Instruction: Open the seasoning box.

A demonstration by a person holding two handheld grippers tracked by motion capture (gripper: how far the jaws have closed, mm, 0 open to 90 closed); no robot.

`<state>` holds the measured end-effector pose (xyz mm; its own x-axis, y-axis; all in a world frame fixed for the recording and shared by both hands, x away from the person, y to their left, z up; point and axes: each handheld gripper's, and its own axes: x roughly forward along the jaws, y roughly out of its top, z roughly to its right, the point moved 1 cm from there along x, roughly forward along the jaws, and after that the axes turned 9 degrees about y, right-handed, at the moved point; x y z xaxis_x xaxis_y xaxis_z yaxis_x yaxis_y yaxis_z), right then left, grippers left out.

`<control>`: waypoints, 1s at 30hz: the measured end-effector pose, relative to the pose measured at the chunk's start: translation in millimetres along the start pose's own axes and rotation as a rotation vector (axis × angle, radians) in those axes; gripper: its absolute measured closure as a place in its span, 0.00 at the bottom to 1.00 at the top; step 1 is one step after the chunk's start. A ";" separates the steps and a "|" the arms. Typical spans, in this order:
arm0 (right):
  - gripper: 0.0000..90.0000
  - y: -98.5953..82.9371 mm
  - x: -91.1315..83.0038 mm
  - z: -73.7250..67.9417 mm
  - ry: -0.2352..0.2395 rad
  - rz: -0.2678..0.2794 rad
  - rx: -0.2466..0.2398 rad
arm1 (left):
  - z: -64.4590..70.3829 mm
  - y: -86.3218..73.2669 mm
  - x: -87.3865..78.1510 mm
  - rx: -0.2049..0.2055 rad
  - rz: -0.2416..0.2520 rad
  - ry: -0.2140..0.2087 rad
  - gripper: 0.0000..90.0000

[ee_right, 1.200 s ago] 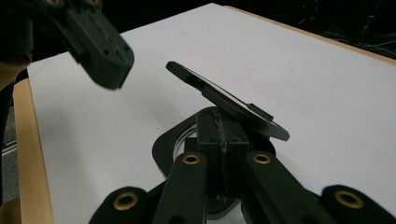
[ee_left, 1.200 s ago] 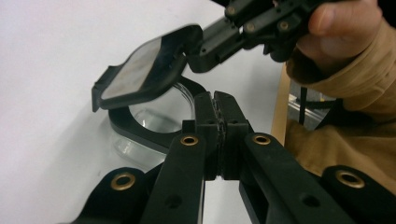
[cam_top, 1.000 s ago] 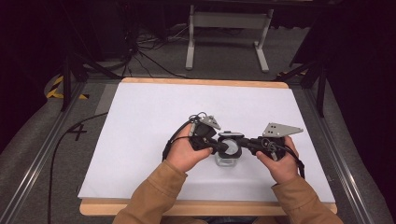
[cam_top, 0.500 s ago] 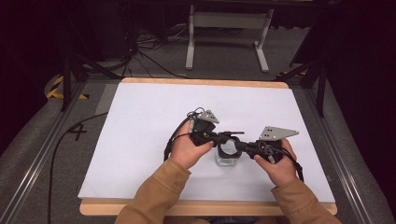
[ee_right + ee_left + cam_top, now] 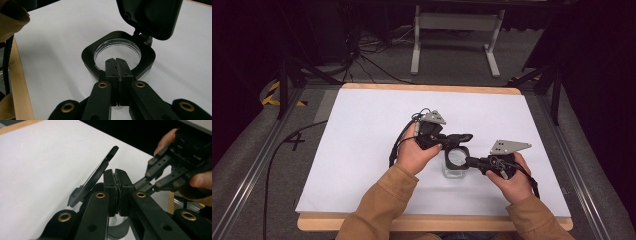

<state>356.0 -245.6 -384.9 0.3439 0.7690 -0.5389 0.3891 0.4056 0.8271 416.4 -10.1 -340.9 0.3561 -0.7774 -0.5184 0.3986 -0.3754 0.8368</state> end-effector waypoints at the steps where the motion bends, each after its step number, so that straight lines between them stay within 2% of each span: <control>1: 1.00 -0.2 -0.2 -0.2 -0.001 0.001 -0.001 | -1.5 0.5 0.2 -0.006 0.008 0.000 0.98; 7: 1.00 -1.1 0.2 -2.9 -0.021 0.002 -0.026 | -10.7 1.7 3.7 -0.028 0.066 0.034 0.99; 13: 1.00 -2.6 0.4 -4.6 -0.033 0.011 -0.041 | -16.4 1.1 7.2 -0.043 0.080 0.070 0.99; 18: 1.00 -3.4 0.9 -6.9 -0.049 0.013 -0.059 | -17.8 0.7 9.6 -0.036 0.073 0.111 1.00; 22: 1.00 -3.7 0.9 -7.4 -0.051 0.014 -0.062 | -20.5 -0.6 11.3 -0.039 0.080 0.127 1.00; 25: 1.00 -3.8 1.0 -7.6 -0.052 0.015 -0.062 | -21.8 -0.7 11.2 -0.026 0.073 0.151 1.00; 30: 1.00 -4.1 1.4 -8.7 -0.061 0.018 -0.070 | -24.4 -1.3 12.8 -0.037 0.087 0.150 1.00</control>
<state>347.5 -241.9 -387.6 0.4023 0.7457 -0.5312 0.3228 0.4274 0.8445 441.1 -7.3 -353.0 0.5113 -0.7213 -0.4672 0.3911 -0.2888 0.8739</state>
